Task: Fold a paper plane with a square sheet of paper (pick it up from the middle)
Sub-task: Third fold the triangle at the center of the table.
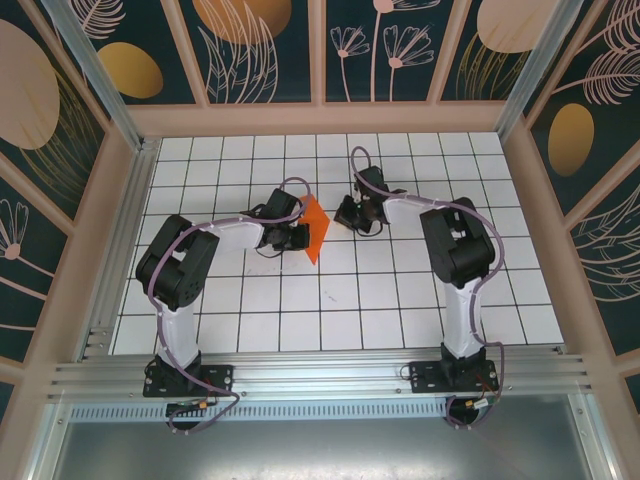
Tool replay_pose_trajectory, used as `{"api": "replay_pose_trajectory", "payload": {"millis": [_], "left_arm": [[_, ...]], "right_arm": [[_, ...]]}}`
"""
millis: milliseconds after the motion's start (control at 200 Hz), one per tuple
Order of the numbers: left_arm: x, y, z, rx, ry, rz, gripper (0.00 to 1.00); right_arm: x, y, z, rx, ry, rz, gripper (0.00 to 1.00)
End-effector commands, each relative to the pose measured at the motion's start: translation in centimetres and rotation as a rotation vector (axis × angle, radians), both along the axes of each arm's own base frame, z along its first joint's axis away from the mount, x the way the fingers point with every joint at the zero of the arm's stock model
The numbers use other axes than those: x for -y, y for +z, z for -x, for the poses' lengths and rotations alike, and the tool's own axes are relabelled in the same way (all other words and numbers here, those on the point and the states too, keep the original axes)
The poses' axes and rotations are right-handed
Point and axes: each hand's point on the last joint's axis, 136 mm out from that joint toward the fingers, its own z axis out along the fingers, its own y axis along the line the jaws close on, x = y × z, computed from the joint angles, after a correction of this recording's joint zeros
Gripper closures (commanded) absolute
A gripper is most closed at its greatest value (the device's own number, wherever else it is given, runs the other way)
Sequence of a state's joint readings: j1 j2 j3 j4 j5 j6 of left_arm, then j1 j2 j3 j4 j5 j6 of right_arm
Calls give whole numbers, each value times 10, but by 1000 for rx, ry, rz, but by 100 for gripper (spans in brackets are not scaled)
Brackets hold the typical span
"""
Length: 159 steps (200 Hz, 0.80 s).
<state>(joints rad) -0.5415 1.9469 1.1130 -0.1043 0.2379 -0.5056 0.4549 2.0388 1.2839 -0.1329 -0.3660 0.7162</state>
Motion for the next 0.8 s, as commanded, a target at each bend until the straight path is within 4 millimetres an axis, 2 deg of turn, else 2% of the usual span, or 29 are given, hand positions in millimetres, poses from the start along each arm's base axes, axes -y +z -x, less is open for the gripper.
{"api": "replay_pose_trajectory", "payload": {"millis": [0, 120, 255, 385, 635, 791], "left_arm": [[-35, -55, 35, -171, 53, -143, 100], [-34, -54, 33, -166, 68, -135, 100], [-34, -51, 31, -161, 91, -127, 100], [-32, -48, 31, -165, 124, -96, 100], [-32, -47, 30, -176, 168, -72, 100], [-33, -48, 31, -182, 186, -72, 100]], "right_arm": [[-17, 24, 25, 54, 52, -22, 93], [-33, 20, 59, 5, 110, -60, 94], [-45, 8, 81, -61, 141, -82, 94], [-52, -3, 93, -109, 168, -96, 98], [-65, -3, 110, -147, 246, -155, 100], [-68, -12, 121, -183, 279, -150, 100]]}}
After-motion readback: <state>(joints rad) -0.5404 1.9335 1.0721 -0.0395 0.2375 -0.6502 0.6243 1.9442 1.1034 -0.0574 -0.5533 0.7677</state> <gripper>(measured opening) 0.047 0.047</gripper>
